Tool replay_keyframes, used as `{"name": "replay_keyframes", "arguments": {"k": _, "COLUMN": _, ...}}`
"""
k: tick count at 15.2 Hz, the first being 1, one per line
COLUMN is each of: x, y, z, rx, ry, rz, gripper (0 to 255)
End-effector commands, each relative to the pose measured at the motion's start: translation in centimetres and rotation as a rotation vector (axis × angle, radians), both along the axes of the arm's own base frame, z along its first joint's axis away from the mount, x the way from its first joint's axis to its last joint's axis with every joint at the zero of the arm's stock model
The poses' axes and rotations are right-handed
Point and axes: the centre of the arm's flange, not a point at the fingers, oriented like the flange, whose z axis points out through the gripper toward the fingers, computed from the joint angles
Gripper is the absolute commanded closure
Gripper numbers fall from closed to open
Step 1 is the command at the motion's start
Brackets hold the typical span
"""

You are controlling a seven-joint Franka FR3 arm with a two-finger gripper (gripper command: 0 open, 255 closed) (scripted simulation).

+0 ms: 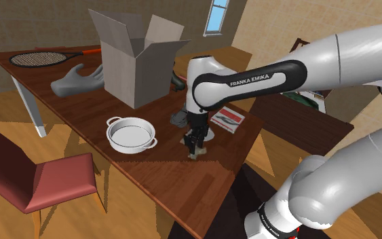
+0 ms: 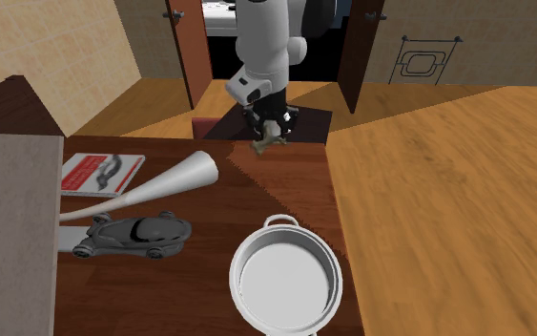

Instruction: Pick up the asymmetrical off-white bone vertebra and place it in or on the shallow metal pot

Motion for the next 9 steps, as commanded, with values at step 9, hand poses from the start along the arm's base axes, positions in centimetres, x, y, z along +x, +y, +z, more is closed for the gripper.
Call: {"name": "replay_keyframes", "arguments": {"k": 9, "x": 12.2, "y": 4.8, "z": 0.7, "rx": 0.0, "ry": 0.0, "rz": 0.0, "gripper": 255}}
